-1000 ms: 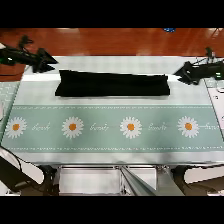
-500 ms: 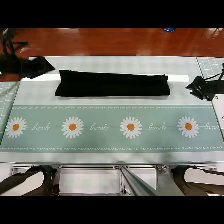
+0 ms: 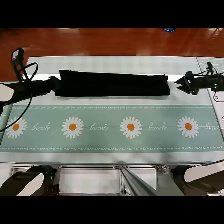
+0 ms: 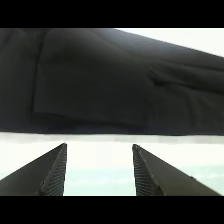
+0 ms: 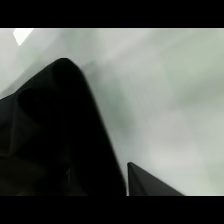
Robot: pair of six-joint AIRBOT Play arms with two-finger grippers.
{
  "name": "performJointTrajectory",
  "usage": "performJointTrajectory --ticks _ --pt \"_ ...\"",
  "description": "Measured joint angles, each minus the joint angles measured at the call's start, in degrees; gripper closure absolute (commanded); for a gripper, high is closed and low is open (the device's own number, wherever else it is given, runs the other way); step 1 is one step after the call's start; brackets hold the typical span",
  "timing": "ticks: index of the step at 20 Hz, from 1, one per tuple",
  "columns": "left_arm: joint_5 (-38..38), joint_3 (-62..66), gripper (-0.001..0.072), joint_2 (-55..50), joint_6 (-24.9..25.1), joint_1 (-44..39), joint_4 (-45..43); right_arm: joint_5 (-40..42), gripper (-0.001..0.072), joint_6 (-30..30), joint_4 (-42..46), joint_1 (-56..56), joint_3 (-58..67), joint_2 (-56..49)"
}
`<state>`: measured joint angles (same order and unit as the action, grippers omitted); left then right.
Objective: Fold the shirts.
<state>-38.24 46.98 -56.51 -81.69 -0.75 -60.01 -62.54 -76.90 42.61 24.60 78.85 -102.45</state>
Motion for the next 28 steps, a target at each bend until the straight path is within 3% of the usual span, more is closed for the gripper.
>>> performJointTrajectory --ticks 7,9,10,12,13,14,15,16,22,28 --pt "0.76 -0.83 0.0201 0.17 -0.07 -0.33 1.53 -2.34 0.0292 -2.67 4.02 -6.45 6.05 -5.88" --pt "0.7 -0.92 0.0201 0.15 -0.09 -0.33 1.62 -2.34 0.0323 -3.37 4.57 -8.41 6.56 -6.38" --pt "0.7 -0.92 0.0201 0.15 -0.09 -0.33 1.75 -2.36 0.0383 -3.45 4.81 -9.33 6.75 -6.56" --pt "0.57 -0.9 0.0202 0.17 -0.09 -0.33 1.92 -2.49 0.0647 -2.97 5.03 -11.28 6.88 -6.86" --pt "0.57 -0.92 0.0209 0.17 -0.09 -0.33 2.01 -2.84 0.0688 -2.54 4.37 -12.11 6.88 -6.97" --pt "0.44 -0.92 0.0323 0.17 -0.07 -0.33 2.19 -3.02 0.0689 -1.7 2.73 -12.9 7.02 -6.88" --pt "0.33 -0.92 0.0568 0.15 -0.09 -0.33 2.25 -3.32 0.0689 -0.94 1.03 -13.51 7.06 -6.64" --pt "0.26 -0.92 0.0685 0.15 -0.09 -0.33 2.34 -4.02 0.0689 -0.42 -0.37 -13.9 7.06 -6.16" --pt "-1.79 -0.11 0.0688 0.02 1.51 -1.05 3.52 -8.41 0.069 0.87 1.9 -14.58 4.39 6.75" --pt "-4.07 9.4 0.0688 -10.12 4.22 -11.43 5.4 -10.95 0.0689 1.29 7.34 -14.32 -9.88 33.83"
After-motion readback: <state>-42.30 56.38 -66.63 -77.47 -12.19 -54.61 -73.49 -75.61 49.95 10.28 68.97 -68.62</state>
